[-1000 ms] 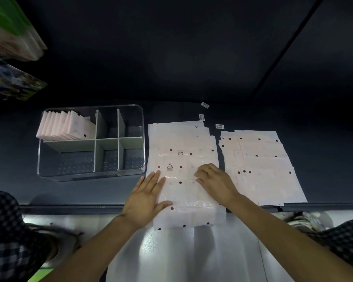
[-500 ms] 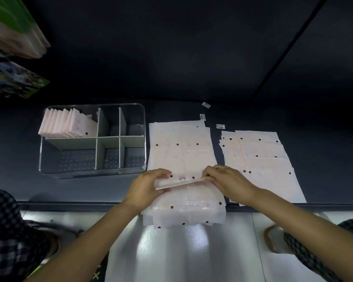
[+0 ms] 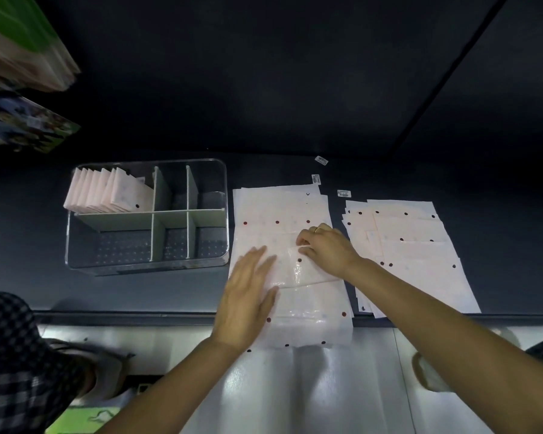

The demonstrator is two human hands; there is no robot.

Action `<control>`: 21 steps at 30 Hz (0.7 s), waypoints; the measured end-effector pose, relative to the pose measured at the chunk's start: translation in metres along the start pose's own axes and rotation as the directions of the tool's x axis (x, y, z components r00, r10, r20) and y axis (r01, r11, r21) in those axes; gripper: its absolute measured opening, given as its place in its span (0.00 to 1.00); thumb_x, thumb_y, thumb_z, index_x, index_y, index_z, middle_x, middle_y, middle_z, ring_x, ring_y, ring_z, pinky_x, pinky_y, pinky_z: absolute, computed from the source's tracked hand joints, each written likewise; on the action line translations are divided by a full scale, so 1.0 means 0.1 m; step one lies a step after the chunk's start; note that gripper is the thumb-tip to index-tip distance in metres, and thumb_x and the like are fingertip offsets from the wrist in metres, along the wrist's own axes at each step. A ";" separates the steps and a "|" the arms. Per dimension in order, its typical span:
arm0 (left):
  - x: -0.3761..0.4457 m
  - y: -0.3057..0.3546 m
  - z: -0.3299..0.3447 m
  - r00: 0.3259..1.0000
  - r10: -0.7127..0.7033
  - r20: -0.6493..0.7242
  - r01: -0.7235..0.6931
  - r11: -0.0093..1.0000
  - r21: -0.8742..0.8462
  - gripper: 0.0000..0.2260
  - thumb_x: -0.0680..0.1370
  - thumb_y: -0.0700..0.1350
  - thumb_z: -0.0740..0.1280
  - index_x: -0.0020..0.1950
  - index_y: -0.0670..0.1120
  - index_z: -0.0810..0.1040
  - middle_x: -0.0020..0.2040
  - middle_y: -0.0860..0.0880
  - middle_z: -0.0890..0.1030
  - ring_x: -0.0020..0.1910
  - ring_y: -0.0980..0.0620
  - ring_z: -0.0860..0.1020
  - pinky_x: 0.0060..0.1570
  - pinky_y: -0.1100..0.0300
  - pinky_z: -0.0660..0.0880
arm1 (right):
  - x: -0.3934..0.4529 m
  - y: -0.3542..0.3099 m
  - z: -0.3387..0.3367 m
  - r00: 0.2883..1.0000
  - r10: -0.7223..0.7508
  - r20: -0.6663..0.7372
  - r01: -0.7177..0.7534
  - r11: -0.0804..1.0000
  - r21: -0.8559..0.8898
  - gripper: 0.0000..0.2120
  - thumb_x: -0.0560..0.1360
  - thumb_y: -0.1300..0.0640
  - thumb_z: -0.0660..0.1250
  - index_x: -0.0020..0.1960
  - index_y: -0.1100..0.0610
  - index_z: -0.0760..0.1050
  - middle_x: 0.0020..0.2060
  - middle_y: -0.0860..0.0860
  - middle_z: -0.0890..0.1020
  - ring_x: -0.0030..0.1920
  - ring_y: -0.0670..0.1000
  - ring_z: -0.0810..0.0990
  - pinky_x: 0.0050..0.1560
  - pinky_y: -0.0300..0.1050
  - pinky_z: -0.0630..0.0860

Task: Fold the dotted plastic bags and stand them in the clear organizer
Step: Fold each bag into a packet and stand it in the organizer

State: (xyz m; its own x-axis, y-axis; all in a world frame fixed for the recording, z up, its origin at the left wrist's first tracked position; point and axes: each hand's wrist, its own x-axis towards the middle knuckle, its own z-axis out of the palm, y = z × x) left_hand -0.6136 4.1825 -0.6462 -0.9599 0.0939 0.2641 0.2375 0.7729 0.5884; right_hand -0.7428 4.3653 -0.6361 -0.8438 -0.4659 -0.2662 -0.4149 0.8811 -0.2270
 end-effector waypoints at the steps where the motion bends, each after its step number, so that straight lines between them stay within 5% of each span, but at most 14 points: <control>1: 0.00 0.00 0.04 0.993 0.079 0.087 -0.086 0.994 0.073 0.23 0.76 0.46 0.69 0.70 0.44 0.70 0.73 0.45 0.66 0.73 0.46 0.62 0.72 0.51 0.57 | 0.01 0.00 0.02 1.000 0.011 0.004 -0.011 1.000 -0.023 0.13 0.80 0.52 0.59 0.62 0.54 0.72 0.58 0.51 0.77 0.62 0.52 0.69 0.60 0.45 0.63; 3: -0.02 -0.04 0.12 0.952 0.114 0.284 -0.181 0.958 0.223 0.27 0.77 0.52 0.67 0.72 0.43 0.67 0.75 0.43 0.61 0.74 0.42 0.59 0.72 0.44 0.53 | -0.02 -0.02 0.08 0.999 0.028 -0.035 -0.029 0.999 -0.036 0.14 0.80 0.54 0.59 0.63 0.54 0.72 0.61 0.52 0.74 0.63 0.53 0.68 0.62 0.45 0.63; 5: -0.04 -0.13 0.18 0.900 -0.001 0.436 -0.165 0.924 0.344 0.32 0.79 0.60 0.56 0.77 0.46 0.50 0.77 0.44 0.46 0.76 0.41 0.45 0.74 0.45 0.41 | -0.11 -0.08 0.15 0.989 0.011 -0.145 -0.007 1.000 0.024 0.15 0.79 0.57 0.59 0.65 0.55 0.71 0.63 0.52 0.73 0.63 0.53 0.69 0.64 0.44 0.63; 8: -0.08 -0.26 0.27 0.857 -0.082 0.510 -0.174 0.884 0.435 0.32 0.77 0.66 0.40 0.74 0.53 0.33 0.75 0.44 0.32 0.74 0.42 0.32 0.73 0.47 0.32 | -0.25 -0.31 0.31 0.966 -0.118 -0.230 0.149 0.982 0.119 0.18 0.80 0.59 0.58 0.69 0.57 0.69 0.68 0.54 0.71 0.69 0.54 0.68 0.71 0.44 0.59; 12: -0.05 -0.28 0.27 0.844 -0.047 0.534 -0.205 0.892 0.402 0.32 0.76 0.66 0.38 0.77 0.56 0.52 0.75 0.38 0.37 0.74 0.37 0.36 0.73 0.43 0.38 | -0.37 -0.44 0.58 0.968 -0.246 -0.051 0.248 0.967 0.059 0.23 0.83 0.52 0.50 0.77 0.54 0.52 0.76 0.49 0.54 0.76 0.48 0.50 0.76 0.43 0.42; 17: -0.06 -0.31 0.24 0.846 -0.036 0.532 -0.216 0.889 0.404 0.26 0.75 0.67 0.36 0.71 0.65 0.31 0.73 0.39 0.30 0.72 0.39 0.29 0.72 0.48 0.32 | -0.53 0.05 0.57 0.994 -0.109 -0.033 0.106 0.992 -0.068 0.28 0.82 0.45 0.45 0.77 0.53 0.41 0.74 0.45 0.39 0.76 0.44 0.39 0.72 0.38 0.32; 21: -0.03 -0.32 0.22 0.840 -0.015 0.542 -0.227 0.899 0.376 0.26 0.74 0.68 0.37 0.71 0.66 0.34 0.74 0.38 0.32 0.71 0.40 0.28 0.70 0.48 0.29 | -0.66 0.36 0.42 0.992 -0.123 0.016 0.124 0.986 -0.110 0.32 0.81 0.43 0.51 0.77 0.56 0.44 0.76 0.50 0.44 0.76 0.46 0.42 0.73 0.38 0.37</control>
State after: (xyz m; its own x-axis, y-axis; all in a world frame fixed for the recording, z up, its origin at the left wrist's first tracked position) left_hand -0.6212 4.1714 -0.6824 -0.8907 0.4077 -0.2009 0.3751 0.9090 0.1816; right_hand -0.6877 4.4238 -0.6665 -0.7808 -0.5720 -0.2515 -0.5513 0.8200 -0.1537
